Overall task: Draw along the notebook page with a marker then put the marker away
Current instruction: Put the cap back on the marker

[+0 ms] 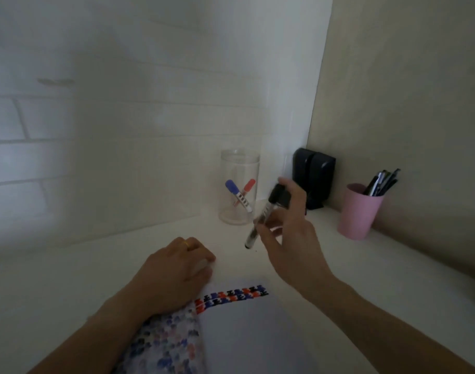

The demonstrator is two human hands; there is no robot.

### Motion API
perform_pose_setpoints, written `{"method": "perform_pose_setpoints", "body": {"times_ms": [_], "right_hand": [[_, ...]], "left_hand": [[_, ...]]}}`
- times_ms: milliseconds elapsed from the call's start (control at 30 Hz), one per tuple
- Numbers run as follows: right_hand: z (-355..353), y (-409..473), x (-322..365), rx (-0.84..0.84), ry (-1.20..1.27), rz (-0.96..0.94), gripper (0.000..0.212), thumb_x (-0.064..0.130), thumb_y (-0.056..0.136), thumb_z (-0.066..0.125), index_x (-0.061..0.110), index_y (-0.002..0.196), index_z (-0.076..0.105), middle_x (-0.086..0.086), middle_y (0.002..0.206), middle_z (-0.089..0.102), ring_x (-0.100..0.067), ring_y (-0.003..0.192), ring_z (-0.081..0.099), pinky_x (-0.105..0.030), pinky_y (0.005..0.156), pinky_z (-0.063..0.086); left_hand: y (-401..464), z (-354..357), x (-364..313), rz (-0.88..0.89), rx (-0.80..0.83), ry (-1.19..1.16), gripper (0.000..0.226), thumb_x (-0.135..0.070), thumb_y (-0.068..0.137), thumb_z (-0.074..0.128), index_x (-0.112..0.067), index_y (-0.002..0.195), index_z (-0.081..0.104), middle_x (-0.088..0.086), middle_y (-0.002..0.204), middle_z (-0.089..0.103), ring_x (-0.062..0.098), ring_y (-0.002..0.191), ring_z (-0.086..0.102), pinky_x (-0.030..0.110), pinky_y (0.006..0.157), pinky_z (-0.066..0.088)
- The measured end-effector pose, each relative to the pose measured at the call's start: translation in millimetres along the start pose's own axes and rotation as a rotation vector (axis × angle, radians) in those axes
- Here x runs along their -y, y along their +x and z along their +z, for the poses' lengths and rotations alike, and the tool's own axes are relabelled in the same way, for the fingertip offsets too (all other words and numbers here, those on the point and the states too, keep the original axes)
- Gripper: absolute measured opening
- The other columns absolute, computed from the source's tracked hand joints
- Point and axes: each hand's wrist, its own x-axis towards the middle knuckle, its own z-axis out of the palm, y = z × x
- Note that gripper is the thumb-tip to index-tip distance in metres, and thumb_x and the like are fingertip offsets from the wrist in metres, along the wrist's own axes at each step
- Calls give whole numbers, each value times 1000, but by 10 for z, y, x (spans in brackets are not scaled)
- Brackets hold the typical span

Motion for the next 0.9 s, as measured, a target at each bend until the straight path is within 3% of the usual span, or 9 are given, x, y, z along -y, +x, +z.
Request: {"method": "perform_pose_setpoints", "body": {"times_ms": [67,200,333,400,467,533,600,700,900], "right_hand": [[-9,332,125,-62,-10,-92,85,6,93,65,27,152,8,14,74,63,-7,66,70,-25,63,61],[-30,1014,296,-195,10,-182,80,1,91,64,28,150,16,-1,70,69,-16,59,69,-38,62,61],[50,1535,307,-336,36,-225,70,-3,91,60,23,147,27,7,67,62,-12,58,66,-15,55,53],[130,1687,225,-371,7,-216,64,-6,90,57,22,142,32,-3,68,64,-17,57,65,-12,51,48],[234,1769,132,-351,-29,-185,57,-4,91,56,23,137,35,-12,73,68,-22,58,65,-17,51,52],[343,1826,42,-304,-103,-134,42,-1,93,56,19,128,45,-12,83,71,-25,67,68,-37,64,60],[431,1859,-29,-260,-187,-87,25,4,93,59,13,116,57,-11,97,71,-26,82,68,-46,77,59],[516,1861,-101,-204,-282,-49,19,10,93,61,10,111,65,-10,104,73,-26,92,68,-42,85,56],[565,1836,-165,-169,-342,-2,21,16,97,56,10,108,73,-7,102,78,-23,92,70,-31,81,54]], "left_hand": [[-3,0,0,-4,3,7,62,-61,82,17,-40,124,57,-17,129,53,7,115,49,30,90,46],[-6,-9,-6,8,-4,19,62,-60,82,17,-39,124,57,-16,128,54,8,115,49,29,88,45],[4,12,11,25,-3,52,61,-59,86,15,-37,125,56,-16,131,54,7,115,48,30,90,48],[16,18,21,32,-2,61,53,-56,91,20,-37,127,55,-15,132,53,8,115,48,30,89,48],[17,21,28,33,-2,56,45,-52,96,28,-36,129,55,-14,133,53,8,116,48,30,90,47],[17,28,46,44,-6,62,45,-52,96,28,-36,129,55,-14,133,53,7,115,48,30,91,47],[16,36,58,48,-10,66,49,-53,94,25,-36,129,55,-14,132,53,7,114,48,29,89,48],[18,39,56,52,-16,55,44,-50,97,29,-35,129,55,-13,132,54,9,115,49,32,90,49],[22,46,58,55,-18,73,39,-48,99,33,-35,131,52,-13,133,52,9,116,47,31,89,48]]}}
